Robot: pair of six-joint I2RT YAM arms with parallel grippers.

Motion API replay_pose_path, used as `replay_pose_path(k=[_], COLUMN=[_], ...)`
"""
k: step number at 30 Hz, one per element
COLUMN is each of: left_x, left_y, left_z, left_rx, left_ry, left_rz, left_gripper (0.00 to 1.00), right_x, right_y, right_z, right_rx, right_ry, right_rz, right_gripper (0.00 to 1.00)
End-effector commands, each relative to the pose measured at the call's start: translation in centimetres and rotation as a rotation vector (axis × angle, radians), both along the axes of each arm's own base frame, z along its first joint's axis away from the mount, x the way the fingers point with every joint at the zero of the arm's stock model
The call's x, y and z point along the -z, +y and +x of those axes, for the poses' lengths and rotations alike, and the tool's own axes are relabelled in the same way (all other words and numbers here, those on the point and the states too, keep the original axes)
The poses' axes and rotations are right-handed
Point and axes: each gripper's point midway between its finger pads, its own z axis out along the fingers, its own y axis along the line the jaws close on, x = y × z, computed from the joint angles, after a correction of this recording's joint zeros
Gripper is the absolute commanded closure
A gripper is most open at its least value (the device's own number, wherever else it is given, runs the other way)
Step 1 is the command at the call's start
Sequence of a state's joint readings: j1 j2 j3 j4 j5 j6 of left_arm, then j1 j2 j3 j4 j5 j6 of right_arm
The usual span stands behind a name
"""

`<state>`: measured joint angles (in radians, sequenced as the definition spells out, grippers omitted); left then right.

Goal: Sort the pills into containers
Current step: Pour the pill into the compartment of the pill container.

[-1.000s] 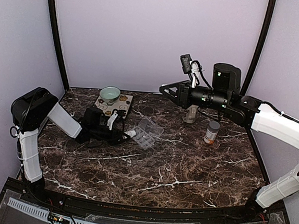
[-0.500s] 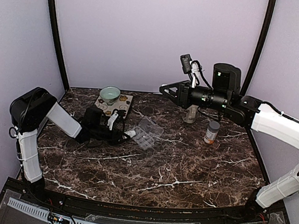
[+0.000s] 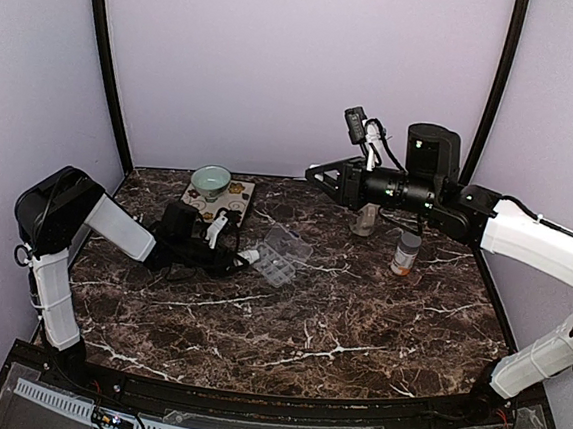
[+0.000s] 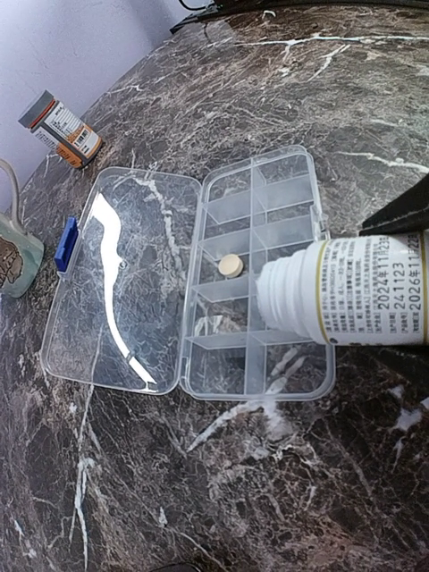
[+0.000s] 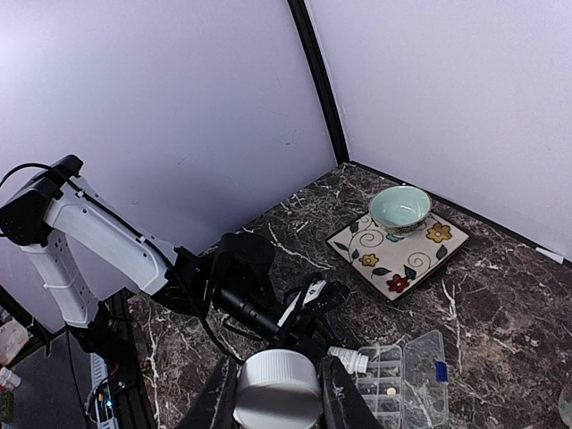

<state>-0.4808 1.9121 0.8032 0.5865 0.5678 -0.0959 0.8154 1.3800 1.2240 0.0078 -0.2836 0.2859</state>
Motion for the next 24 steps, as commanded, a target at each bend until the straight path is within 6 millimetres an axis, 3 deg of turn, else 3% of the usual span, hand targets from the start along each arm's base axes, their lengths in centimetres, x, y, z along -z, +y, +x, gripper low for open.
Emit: replay_pose_path(k=[1,24], left_x=[-2.31,-3.03], left_y=[-0.41,-0.47], left_z=[0.48,0.64], left_rx=[0.011,0.019], left_ry=[-0.052,-0.062], left_rz=[-0.006,0.012], left_gripper=[1.00,1.00], right_x=[-1.83,-1.94], right_y=[-0.51,-0.43], right_z=[-0.20,-0.23], right_rx=[0.004,0.001], right_ry=[-0.042,-0.042], right_rz=[0.048,0.049], right_gripper=[0.98,0.98])
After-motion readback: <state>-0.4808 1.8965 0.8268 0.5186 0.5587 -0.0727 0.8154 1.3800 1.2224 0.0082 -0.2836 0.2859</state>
